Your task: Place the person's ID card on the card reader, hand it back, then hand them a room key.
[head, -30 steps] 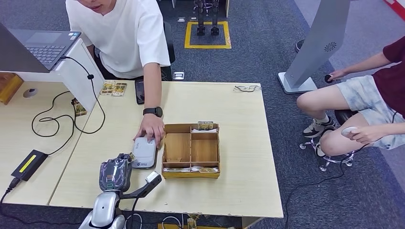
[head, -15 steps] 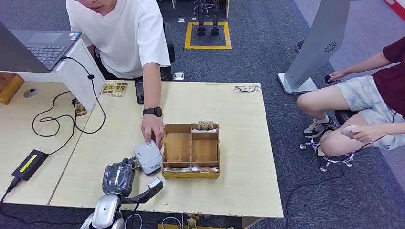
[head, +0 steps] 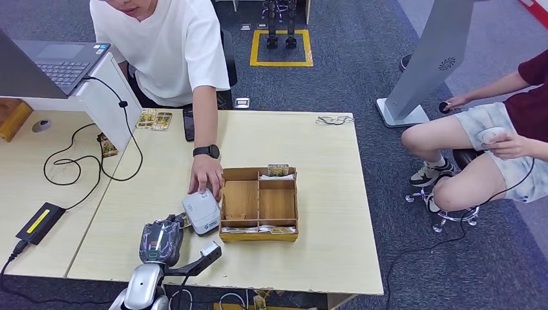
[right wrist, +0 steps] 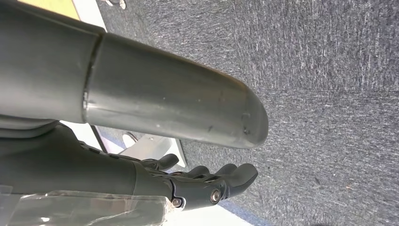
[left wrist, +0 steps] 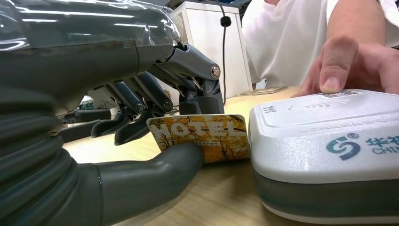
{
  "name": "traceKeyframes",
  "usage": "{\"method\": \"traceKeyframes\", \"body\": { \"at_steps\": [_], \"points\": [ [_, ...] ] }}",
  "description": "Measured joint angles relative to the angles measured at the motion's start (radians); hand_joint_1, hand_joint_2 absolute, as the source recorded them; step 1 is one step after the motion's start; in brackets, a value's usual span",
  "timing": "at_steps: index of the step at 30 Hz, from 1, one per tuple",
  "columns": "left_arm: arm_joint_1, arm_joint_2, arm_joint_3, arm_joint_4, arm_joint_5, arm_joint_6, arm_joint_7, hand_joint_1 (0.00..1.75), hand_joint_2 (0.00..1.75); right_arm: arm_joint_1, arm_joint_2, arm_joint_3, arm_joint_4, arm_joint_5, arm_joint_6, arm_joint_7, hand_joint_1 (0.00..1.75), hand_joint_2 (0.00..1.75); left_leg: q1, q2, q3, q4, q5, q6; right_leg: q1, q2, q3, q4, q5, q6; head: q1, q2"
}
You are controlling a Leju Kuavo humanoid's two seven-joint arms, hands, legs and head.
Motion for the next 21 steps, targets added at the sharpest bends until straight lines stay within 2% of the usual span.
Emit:
{"method": "traceKeyframes", "body": {
  "at_steps": [4,8,11,16,21],
  "points": [
    [0.000,0.000,0.000,0.000,0.001,0.035,-0.001,1.75,1.75,0.000,0.000,0.000,0.000,0.000,0.000,-0.001,0.00,0.00,0.000,0.000,0.000,0.000,0.000,0.000,0.000,0.000,0.000,0.000,0.000,0.000,0.000,0.000],
    [0.001,-0.002,0.000,-0.013,0.012,0.160,-0.021,1.75,1.75,0.000,0.000,0.000,0.001,0.000,-0.004,-0.010,0.00,0.00,0.000,0.000,0.000,0.000,0.000,0.000,0.000,0.000,0.000,0.000,0.000,0.000,0.000,0.000],
    [0.005,-0.012,0.010,-0.086,0.045,0.200,-0.095,1.75,1.75,0.000,0.000,0.000,0.005,0.000,-0.012,-0.021,0.00,0.00,0.000,0.000,-0.001,0.000,0.001,0.000,0.000,0.000,-0.001,0.000,0.000,0.000,0.000,0.000],
    [-0.035,-0.063,0.048,-0.265,0.100,0.219,-0.247,1.75,1.75,-0.002,-0.001,0.003,0.016,0.000,-0.025,-0.034,0.00,0.00,0.000,0.000,-0.001,0.000,0.001,0.000,0.000,0.000,-0.001,0.000,0.001,0.000,0.000,0.000],
    [-0.119,-0.094,0.051,-0.341,0.117,0.218,-0.283,1.75,1.75,-0.008,-0.003,0.013,0.032,0.000,-0.026,-0.040,0.00,0.00,0.000,0.000,-0.001,0.000,0.001,0.000,0.000,0.001,-0.002,0.000,0.001,0.000,0.000,0.000]
  ]
}}
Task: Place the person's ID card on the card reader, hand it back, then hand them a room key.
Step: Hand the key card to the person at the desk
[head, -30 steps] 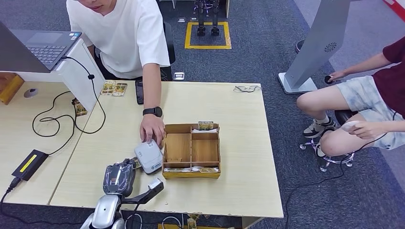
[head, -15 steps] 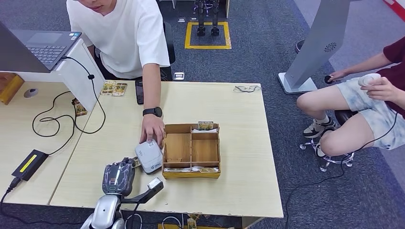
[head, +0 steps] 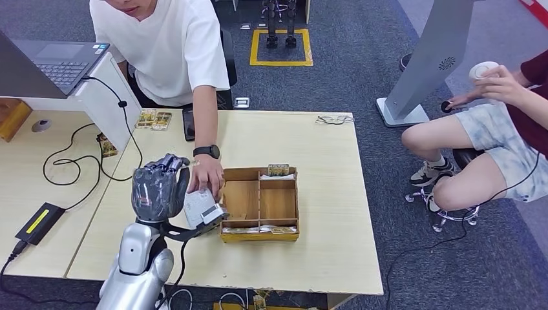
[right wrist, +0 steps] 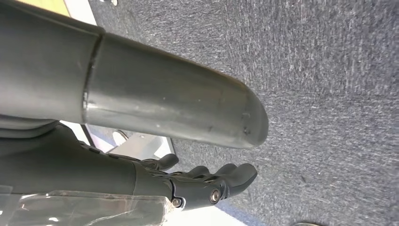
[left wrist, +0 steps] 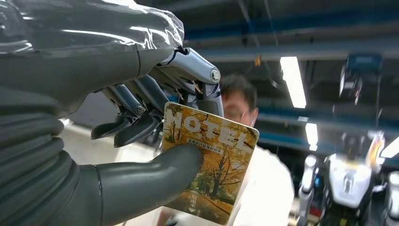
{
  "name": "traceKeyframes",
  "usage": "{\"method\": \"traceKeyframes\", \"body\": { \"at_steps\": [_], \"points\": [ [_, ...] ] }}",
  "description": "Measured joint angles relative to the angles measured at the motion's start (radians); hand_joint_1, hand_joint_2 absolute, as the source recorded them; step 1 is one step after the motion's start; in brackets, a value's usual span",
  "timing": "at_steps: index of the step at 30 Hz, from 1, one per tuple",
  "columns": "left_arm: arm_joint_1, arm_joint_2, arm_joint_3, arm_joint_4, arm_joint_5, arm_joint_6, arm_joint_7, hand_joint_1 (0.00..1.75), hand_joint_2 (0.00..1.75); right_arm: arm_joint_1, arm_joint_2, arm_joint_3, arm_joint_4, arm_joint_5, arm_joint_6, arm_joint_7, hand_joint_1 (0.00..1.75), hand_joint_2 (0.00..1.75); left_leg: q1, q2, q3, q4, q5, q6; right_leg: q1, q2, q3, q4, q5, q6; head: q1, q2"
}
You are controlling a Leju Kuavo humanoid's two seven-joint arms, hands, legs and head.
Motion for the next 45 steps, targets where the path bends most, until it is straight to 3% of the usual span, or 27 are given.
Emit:
{"method": "traceKeyframes", "body": {
  "at_steps": [6,15,28,29,33,34,39,45],
  "points": [
    [-0.130,-0.009,-0.025,0.012,0.000,-0.003,0.043,1.75,1.75,-0.017,-0.005,0.017,0.020,0.000,0.000,0.001,0.00,0.00,0.000,0.000,0.000,0.000,0.000,0.000,0.000,0.001,0.000,0.000,0.000,0.000,0.000,0.000],
    [-0.323,-0.006,-0.091,0.164,-0.003,-0.065,0.132,1.75,1.75,-0.034,-0.008,0.058,0.043,0.000,0.003,0.024,0.00,0.00,0.000,0.001,0.000,0.001,0.000,0.000,0.000,0.002,-0.001,0.000,0.000,0.000,0.000,0.000],
    [-0.430,-0.006,-0.121,0.326,-0.014,-0.131,0.177,1.75,1.75,-0.037,-0.011,0.101,0.059,0.000,0.006,0.043,0.00,0.00,0.000,0.001,-0.001,0.001,0.000,0.000,0.000,0.002,-0.002,0.000,0.000,0.000,0.000,0.000],
    [-0.437,-0.006,-0.125,0.341,-0.016,-0.142,0.180,1.66,1.75,-0.037,-0.011,0.105,0.060,0.000,0.007,0.045,0.00,0.00,0.000,0.001,-0.001,0.001,0.000,0.000,0.000,0.002,-0.002,0.000,0.000,0.000,0.000,0.000],
    [-0.448,-0.004,-0.139,0.380,-0.018,-0.172,0.182,0.07,1.75,-0.038,-0.011,0.111,0.062,-0.001,0.008,0.048,0.00,0.00,0.000,0.001,-0.001,0.001,0.000,0.000,0.000,0.002,-0.002,0.000,0.000,0.000,0.000,0.000],
    [-0.451,-0.004,-0.143,0.389,-0.018,-0.186,0.184,0.00,1.75,-0.038,-0.011,0.113,0.063,-0.002,0.008,0.050,0.00,0.00,0.000,0.001,-0.001,0.001,0.000,0.000,0.000,0.002,-0.002,0.000,0.000,0.000,0.000,0.000],
    [-0.457,0.005,-0.176,0.419,-0.014,-0.275,0.204,0.00,1.75,-0.037,-0.011,0.121,0.063,-0.004,0.008,0.052,0.00,0.00,0.000,0.001,-0.001,0.001,0.000,0.000,0.000,0.002,-0.002,0.000,0.000,0.000,0.000,0.000],
    [-0.456,0.014,-0.199,0.431,-0.011,-0.294,0.215,0.00,1.75,-0.034,-0.012,0.131,0.063,-0.005,0.008,0.053,0.00,0.00,0.000,0.001,-0.001,0.000,0.000,0.000,0.000,0.002,-0.002,0.000,0.000,0.000,0.000,0.000]
  ]
}}
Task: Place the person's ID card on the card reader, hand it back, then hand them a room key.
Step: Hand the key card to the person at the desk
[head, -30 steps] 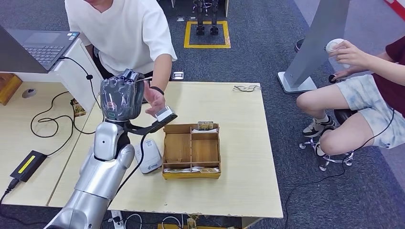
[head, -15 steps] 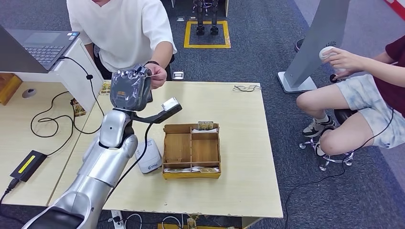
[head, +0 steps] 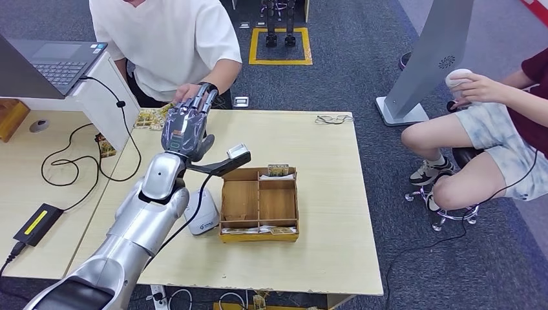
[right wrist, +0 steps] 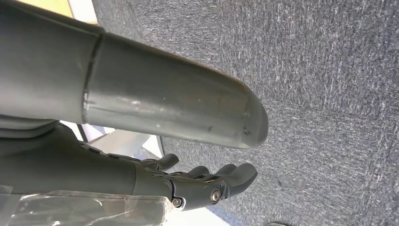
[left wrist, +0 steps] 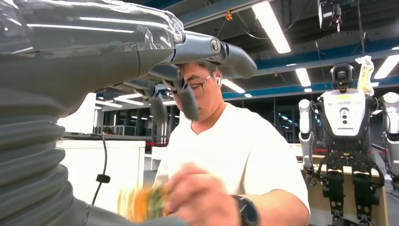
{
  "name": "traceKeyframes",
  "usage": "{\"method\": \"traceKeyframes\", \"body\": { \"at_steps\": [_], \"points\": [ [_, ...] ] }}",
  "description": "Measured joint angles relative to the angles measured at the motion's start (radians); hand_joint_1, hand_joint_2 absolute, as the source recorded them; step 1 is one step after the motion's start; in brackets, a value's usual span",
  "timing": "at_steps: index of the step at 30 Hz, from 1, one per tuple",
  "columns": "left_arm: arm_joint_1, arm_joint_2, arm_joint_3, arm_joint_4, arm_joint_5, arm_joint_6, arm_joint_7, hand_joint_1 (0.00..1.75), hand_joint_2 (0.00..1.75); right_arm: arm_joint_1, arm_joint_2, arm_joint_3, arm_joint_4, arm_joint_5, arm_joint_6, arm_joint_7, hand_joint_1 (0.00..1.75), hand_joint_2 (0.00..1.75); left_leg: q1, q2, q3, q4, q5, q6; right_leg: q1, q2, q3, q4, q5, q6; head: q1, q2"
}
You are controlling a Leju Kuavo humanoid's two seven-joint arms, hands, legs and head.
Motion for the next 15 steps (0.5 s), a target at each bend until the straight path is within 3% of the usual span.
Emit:
{"method": "traceKeyframes", "body": {
  "at_steps": [15],
  "points": [
    [0.026,0.031,-0.011,-0.021,0.040,0.029,-0.009,0.00,1.75,0.010,-0.001,0.002,0.000,-0.017,-0.001,0.002,0.00,0.00,0.000,0.000,0.000,0.000,0.000,0.000,0.000,0.000,0.000,0.000,0.000,0.000,0.000,0.000]
  ]
}}
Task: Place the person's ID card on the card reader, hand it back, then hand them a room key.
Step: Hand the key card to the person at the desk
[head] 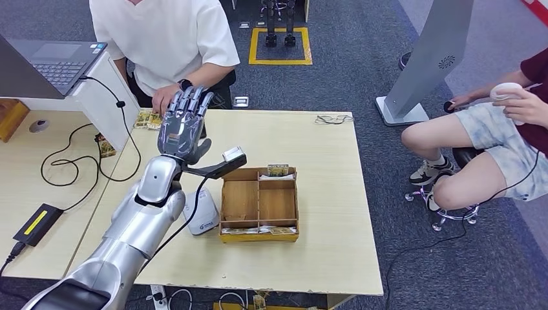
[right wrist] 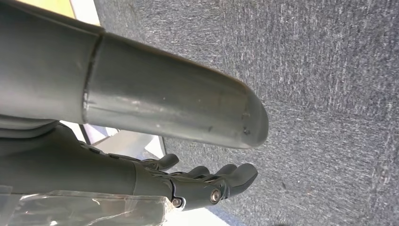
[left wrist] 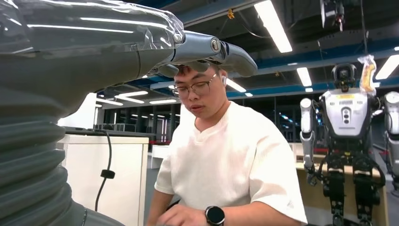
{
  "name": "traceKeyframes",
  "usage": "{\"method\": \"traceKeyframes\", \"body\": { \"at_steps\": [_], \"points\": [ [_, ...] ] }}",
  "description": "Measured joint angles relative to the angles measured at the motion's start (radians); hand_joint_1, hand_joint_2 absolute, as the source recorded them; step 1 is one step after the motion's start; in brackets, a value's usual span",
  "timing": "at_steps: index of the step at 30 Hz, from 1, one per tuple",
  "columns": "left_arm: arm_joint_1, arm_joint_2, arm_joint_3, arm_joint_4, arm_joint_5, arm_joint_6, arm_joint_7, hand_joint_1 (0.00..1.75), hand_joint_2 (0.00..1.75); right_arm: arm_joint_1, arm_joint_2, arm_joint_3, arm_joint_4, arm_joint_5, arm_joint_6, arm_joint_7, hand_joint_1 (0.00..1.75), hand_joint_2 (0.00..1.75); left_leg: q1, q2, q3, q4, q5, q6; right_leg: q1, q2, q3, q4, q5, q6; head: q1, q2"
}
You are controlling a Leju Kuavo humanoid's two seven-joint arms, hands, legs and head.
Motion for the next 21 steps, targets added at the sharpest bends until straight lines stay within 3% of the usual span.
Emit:
{"method": "traceKeyframes", "body": {
  "at_steps": [13,21],
  "points": [
    [0.100,0.062,0.000,-0.159,0.030,0.040,-0.034,0.00,1.75,0.016,-0.006,0.000,0.000,-0.015,-0.001,-0.012,0.00,0.00,0.000,0.000,0.000,0.000,0.000,0.000,0.000,0.000,0.000,0.000,0.000,0.000,0.000,0.000],
    [0.237,0.104,0.000,-0.318,0.128,0.091,-0.149,0.00,1.75,0.026,-0.006,-0.001,-0.005,-0.038,-0.001,-0.031,0.00,0.00,0.000,0.000,-0.001,0.000,-0.001,0.000,0.000,0.000,-0.001,0.000,-0.001,0.000,0.000,0.000]
  ]
}}
